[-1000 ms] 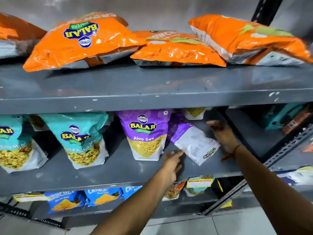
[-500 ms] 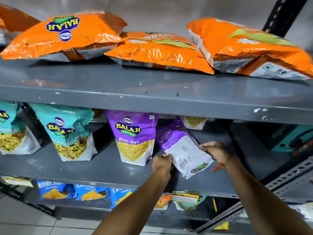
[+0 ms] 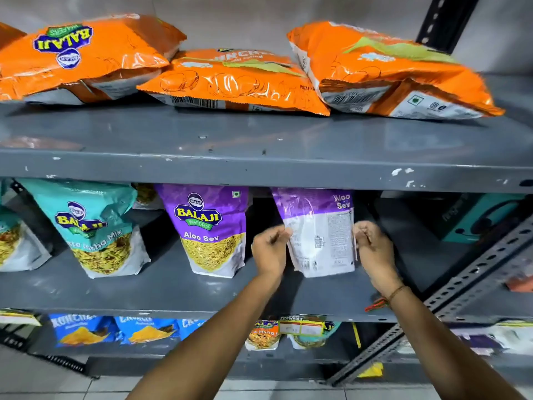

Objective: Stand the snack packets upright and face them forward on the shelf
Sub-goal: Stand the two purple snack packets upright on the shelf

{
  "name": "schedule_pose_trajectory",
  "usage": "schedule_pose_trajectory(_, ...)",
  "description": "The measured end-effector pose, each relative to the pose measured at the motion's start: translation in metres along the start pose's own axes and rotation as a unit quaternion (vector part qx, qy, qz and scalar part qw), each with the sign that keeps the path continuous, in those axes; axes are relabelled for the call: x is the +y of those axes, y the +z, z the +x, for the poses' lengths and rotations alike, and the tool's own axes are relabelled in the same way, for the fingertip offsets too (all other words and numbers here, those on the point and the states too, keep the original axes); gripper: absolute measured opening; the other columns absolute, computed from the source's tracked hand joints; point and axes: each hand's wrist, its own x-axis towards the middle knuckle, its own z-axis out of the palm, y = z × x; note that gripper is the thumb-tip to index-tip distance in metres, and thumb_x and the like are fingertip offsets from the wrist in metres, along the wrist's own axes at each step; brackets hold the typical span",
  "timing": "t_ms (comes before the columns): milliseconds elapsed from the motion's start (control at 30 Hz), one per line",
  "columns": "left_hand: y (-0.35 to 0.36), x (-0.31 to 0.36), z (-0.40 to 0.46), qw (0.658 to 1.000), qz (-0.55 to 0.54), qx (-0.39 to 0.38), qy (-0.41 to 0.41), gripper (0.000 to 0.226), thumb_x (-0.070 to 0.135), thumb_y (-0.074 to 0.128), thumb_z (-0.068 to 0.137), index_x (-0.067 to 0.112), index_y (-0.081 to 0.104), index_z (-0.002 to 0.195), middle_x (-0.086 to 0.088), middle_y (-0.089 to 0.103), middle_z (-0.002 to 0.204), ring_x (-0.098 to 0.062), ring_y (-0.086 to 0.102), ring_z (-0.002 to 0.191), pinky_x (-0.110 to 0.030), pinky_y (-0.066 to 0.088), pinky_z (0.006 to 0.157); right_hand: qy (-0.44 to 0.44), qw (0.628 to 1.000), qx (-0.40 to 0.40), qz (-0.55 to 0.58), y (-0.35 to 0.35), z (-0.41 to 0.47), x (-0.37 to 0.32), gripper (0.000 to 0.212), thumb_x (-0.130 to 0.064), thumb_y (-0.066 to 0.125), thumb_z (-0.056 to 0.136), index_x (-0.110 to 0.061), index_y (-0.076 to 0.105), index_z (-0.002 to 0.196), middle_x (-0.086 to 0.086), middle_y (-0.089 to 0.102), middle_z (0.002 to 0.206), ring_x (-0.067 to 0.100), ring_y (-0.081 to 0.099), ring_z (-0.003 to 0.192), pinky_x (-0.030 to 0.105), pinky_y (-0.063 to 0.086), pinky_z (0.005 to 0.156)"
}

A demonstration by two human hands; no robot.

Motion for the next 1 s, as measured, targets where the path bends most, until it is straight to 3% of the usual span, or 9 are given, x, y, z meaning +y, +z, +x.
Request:
schedule_pose_trajectory(67,0.003,0.000,0.012,0.999,0.011,-0.011,0.028,0.014,0.003,0.069,0.083,-0.001,0.076,0.095,-0.004,0.074,0.091,-0.011,0.063,0.082,-0.027,0.054,0.080,-0.026,0.999,0.032,-0.002,0.000,-0.002,0.001,0.013,-0.012,0.046,0.092,-0.017,0.057,0.088,0.008,0.065,0.081,0.028,0.060,0.070,0.034,0.044,0.067)
schedule_pose_trajectory(200,-0.005,-0.029,0.015,0.991,0.124,-0.028,0.040,0.016,0.012,0.067,0.082,0.008,0.078,0.092,-0.006,0.078,0.092,-0.005,0.067,0.083,-0.029,0.056,0.082,-0.052,0.998,0.027,0.008,0.016,-0.018,0.033,0.014,-0.017,0.042,0.095,-0.013,0.055,0.092,0.011,0.064,0.081,0.033,0.061,0.071,0.050,0.053,0.067)
schedule_pose_trajectory(367,-0.001,-0.040,0.013,0.987,0.144,-0.051,0.046,0.014,0.001,0.064,0.085,0.004,0.077,0.090,0.001,0.074,0.087,0.006,0.064,0.075,-0.007,0.048,0.071,-0.011,0.999,0.022,0.034,0.022,-0.022,0.056,0.015,-0.028,0.041,0.092,-0.019,0.054,0.093,0.007,0.065,0.084,0.034,0.061,0.072,0.055,0.054,0.069)
schedule_pose_trajectory(467,0.000,-0.034,0.014,0.994,0.081,-0.063,-0.024,0.022,-0.001,0.058,0.085,0.009,0.077,0.085,0.003,0.074,0.081,0.009,0.063,0.069,-0.015,0.051,0.073,0.002,0.998,0.027,0.057,0.014,-0.030,0.046,0.006,-0.020,0.051,0.092,-0.022,0.056,0.095,0.003,0.066,0.087,0.029,0.063,0.077,0.052,0.054,0.074)
schedule_pose_trajectory(567,0.005,-0.019,0.015,0.988,-0.026,-0.052,-0.143,0.037,0.002,0.040,0.091,0.019,0.070,0.076,0.004,0.071,0.076,-0.007,0.065,0.071,-0.020,0.052,0.070,0.039,0.991,0.078,0.106,0.013,-0.045,0.034,0.006,-0.019,0.058,0.091,-0.018,0.054,0.095,0.004,0.064,0.085,0.028,0.063,0.075,0.050,0.056,0.067)
schedule_pose_trajectory(667,0.013,-0.016,0.017,0.970,-0.001,-0.118,-0.212,0.033,0.030,0.035,0.088,0.026,0.068,0.083,-0.002,0.074,0.100,-0.019,0.068,0.096,-0.032,0.050,0.088,0.052,0.986,0.043,0.150,0.018,-0.071,0.020,0.011,-0.016,0.061,0.090,-0.017,0.053,0.097,0.007,0.064,0.088,0.027,0.065,0.075,0.041,0.059,0.055)
schedule_pose_trajectory(833,0.014,-0.027,0.008,0.961,0.022,-0.145,-0.235,0.050,0.053,0.035,0.075,0.022,0.071,0.094,-0.005,0.073,0.115,-0.021,0.066,0.108,-0.038,0.049,0.095,0.053,0.987,-0.013,0.151,0.035,-0.091,0.007,0.054,-0.031,0.080,0.072,-0.023,0.047,0.115,0.003,0.050,0.116,0.013,0.061,0.100,0.019,0.053,0.082)
schedule_pose_trajectory(933,0.011,-0.027,-0.010,0.971,0.033,-0.143,-0.189,0.038,0.047,0.038,0.086,0.026,0.068,0.098,0.002,0.072,0.109,-0.017,0.064,0.105,-0.040,0.048,0.102,0.076,0.986,-0.042,0.144,0.042,-0.085,0.011,0.095,-0.058,0.080,0.058,-0.029,0.035,0.135,-0.002,0.042,0.133,0.015,0.050,0.123,0.037,0.045,0.103)
schedule_pose_trajectory(1000,0.011,-0.030,-0.028,0.975,0.020,-0.149,-0.165,0.025,0.029,0.040,0.099,0.024,0.063,0.089,0.004,0.067,0.092,-0.016,0.060,0.095,-0.031,0.046,0.093,0.084,0.982,-0.072,0.153,0.048,-0.079,0.008,0.118,-0.064,0.083,0.050,-0.032,0.021,0.145,-0.002,0.039,0.144,0.015,0.042,0.133,0.039,0.039,0.111)
